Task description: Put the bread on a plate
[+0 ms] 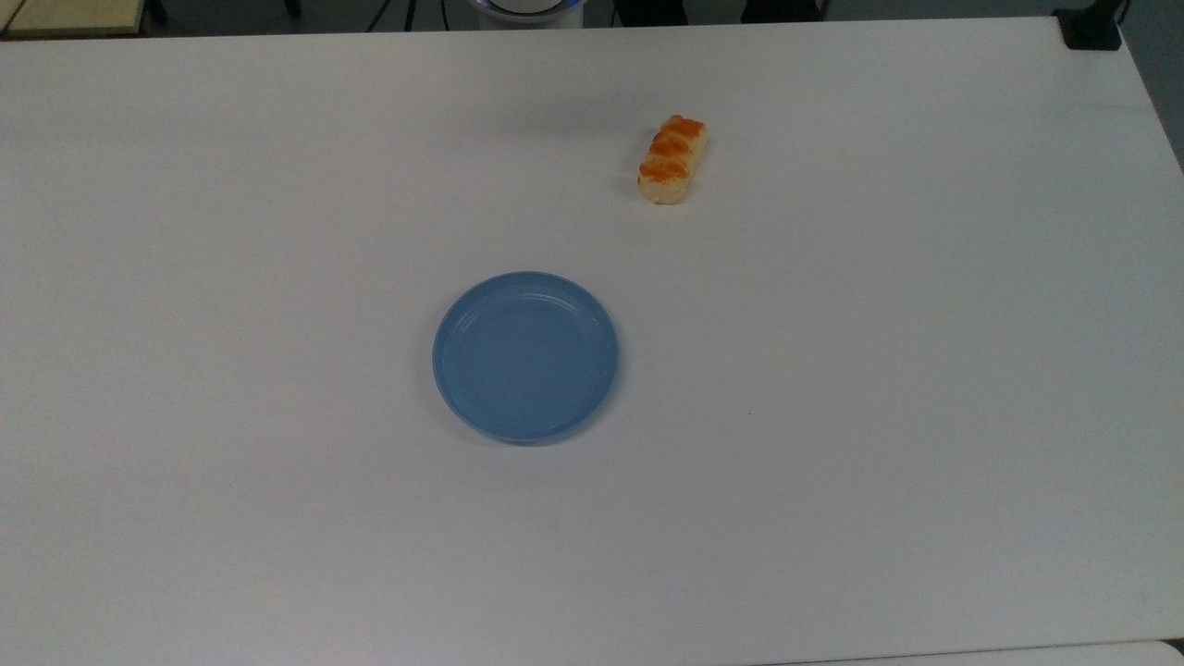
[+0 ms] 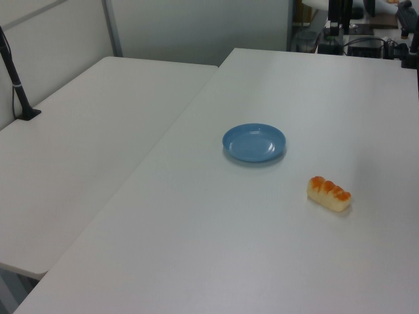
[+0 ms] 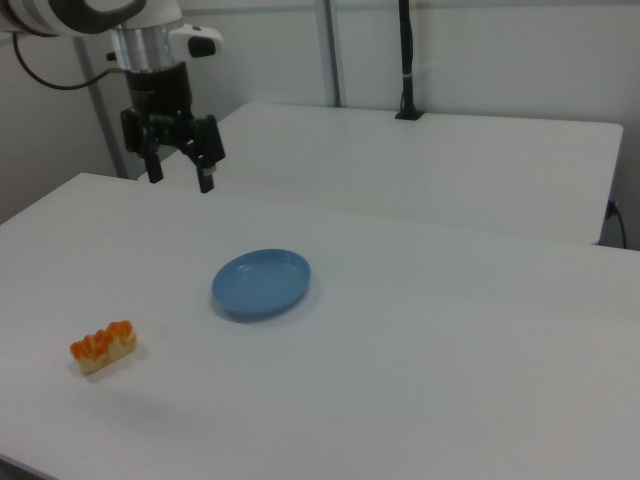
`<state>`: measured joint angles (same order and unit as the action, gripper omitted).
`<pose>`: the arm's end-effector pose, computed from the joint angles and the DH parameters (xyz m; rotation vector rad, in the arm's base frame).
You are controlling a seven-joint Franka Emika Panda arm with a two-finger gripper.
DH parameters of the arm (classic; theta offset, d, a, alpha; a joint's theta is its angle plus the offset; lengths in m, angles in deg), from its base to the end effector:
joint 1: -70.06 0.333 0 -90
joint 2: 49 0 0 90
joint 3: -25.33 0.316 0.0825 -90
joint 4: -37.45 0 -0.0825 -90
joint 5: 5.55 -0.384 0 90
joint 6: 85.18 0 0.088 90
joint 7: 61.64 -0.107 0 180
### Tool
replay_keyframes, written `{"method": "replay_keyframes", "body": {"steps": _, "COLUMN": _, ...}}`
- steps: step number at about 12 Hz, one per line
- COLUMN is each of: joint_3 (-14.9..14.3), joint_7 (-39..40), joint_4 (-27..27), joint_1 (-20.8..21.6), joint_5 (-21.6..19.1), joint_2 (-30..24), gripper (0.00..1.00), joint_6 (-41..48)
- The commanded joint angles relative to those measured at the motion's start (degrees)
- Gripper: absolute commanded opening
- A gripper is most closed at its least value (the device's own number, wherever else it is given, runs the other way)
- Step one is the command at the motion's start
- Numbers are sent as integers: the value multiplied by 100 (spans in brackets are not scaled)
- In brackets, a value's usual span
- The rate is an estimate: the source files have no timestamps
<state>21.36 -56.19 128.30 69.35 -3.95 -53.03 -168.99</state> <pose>0.5191 -0.0472 0.6462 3.1222 0.0179 -0.0851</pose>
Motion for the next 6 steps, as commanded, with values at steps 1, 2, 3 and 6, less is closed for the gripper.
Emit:
{"method": "replay_keyframes", "body": {"steps": 1, "joint_3": 536, "joint_7": -850, "joint_4": 826, "joint_1": -165, "joint_5": -299, "joint_2": -431, "gripper": 100, "joint_6": -30}}
{"method": "replay_keyframes", "body": {"steps": 2, "joint_3": 894, "joint_7": -1079, "joint_4": 1142, "joint_1": -262, "joint_5": -440, "joint_2": -537, "gripper": 100, "joint_6": -109}}
{"method": "replay_keyframes", "body": {"steps": 3, "joint_3": 1263, "joint_7": -1264, "joint_4": 1510, "joint_1": -376, "joint_5": -450, "joint_2": -659, "gripper": 100, "joint_6": -362}}
{"method": "replay_keyframes", "body": {"steps": 6, "joint_3": 2178, "joint_7": -2273, "joint_4": 2794, "joint_1": -412, "joint_5": -450, "joint_2": -942, "gripper": 100, "joint_6": -1697}}
